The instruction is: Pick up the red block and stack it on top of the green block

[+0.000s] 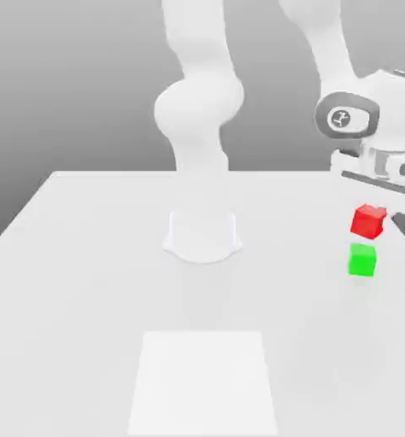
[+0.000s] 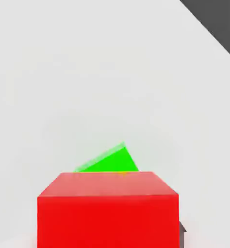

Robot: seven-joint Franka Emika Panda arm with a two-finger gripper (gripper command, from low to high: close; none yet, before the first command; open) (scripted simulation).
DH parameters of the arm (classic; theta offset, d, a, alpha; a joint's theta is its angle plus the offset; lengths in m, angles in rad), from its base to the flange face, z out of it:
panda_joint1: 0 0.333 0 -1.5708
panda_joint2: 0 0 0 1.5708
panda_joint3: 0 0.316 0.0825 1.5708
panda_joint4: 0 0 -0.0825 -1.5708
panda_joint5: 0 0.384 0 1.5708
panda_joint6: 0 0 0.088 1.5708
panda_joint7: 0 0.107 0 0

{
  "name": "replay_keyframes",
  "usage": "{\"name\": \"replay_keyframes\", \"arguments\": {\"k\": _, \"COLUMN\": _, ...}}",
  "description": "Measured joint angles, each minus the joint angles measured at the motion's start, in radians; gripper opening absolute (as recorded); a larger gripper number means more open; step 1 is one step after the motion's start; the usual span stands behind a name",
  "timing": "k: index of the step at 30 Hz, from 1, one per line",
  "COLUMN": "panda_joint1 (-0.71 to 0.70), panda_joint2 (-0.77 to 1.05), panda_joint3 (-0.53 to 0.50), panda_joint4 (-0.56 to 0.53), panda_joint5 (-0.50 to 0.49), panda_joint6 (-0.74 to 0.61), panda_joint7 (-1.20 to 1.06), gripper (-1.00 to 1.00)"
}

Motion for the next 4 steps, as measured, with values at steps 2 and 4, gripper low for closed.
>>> {"name": "replay_keyframes", "arguments": {"k": 2, "panda_joint1": 0.003, "panda_joint2": 0.061, "panda_joint3": -0.020, "panda_joint4": 0.002, "panda_joint5": -0.059, "panda_joint6": 0.057, "panda_joint7": 0.042, "gripper": 1.00}}
{"name": "replay_keyframes", "arguments": {"k": 4, "panda_joint1": 0.004, "panda_joint2": 0.061, "panda_joint3": -0.020, "panda_joint4": 0.002, "panda_joint5": -0.059, "panda_joint6": 0.057, "panda_joint7": 0.042, "gripper": 1.00}}
